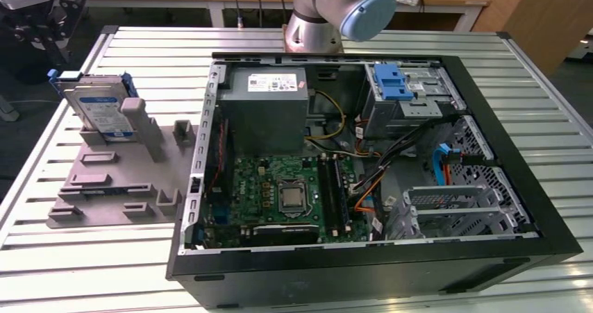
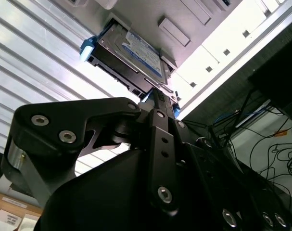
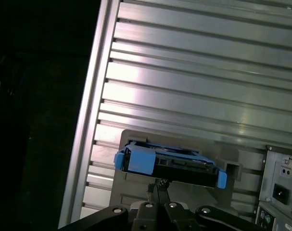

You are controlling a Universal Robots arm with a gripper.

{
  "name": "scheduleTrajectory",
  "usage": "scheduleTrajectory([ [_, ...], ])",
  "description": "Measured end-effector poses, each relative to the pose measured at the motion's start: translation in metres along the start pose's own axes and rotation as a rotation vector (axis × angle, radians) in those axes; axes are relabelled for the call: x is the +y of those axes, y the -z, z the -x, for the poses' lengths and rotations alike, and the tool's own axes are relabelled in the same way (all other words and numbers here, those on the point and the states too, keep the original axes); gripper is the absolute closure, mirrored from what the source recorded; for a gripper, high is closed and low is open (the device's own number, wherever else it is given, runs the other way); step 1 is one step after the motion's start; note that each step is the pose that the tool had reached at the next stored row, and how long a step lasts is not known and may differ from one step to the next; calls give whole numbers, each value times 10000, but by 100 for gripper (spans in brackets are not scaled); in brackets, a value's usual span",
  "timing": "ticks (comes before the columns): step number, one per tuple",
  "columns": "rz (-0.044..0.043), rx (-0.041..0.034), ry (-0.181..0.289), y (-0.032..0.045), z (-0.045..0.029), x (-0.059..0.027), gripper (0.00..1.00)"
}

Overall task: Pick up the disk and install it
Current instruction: 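Pick up the disk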

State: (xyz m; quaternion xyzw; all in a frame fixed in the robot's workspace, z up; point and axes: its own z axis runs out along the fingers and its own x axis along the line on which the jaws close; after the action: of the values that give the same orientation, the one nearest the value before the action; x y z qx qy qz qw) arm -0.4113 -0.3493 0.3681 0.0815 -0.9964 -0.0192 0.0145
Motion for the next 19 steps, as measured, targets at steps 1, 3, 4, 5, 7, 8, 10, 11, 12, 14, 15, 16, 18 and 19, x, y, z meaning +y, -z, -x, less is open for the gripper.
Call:
scheduleTrajectory([
  [1, -1, 1, 30, 0, 0, 0, 89],
  [3, -2, 3, 75, 0, 0, 0, 89],
  [4, -3, 4, 93, 0, 0, 0, 89],
  [5, -3, 4, 111, 0, 0, 0, 89],
  [7, -4, 6, 145, 0, 0, 0, 89],
  [8, -4, 6, 157, 0, 0, 0, 89],
  [10, -4, 7, 162, 0, 0, 0, 89],
  [11, -5, 7, 170, 0, 0, 0, 89],
  [12, -5, 6, 174, 0, 0, 0, 89],
  [14, -5, 7, 184, 0, 0, 0, 89],
  [15, -5, 8, 191, 0, 0, 0, 89],
  [16, -6, 8, 198, 0, 0, 0, 89],
  [18, -6, 8, 215, 0, 0, 0, 89],
  [19, -6, 9, 226, 0, 0, 0, 89],
])
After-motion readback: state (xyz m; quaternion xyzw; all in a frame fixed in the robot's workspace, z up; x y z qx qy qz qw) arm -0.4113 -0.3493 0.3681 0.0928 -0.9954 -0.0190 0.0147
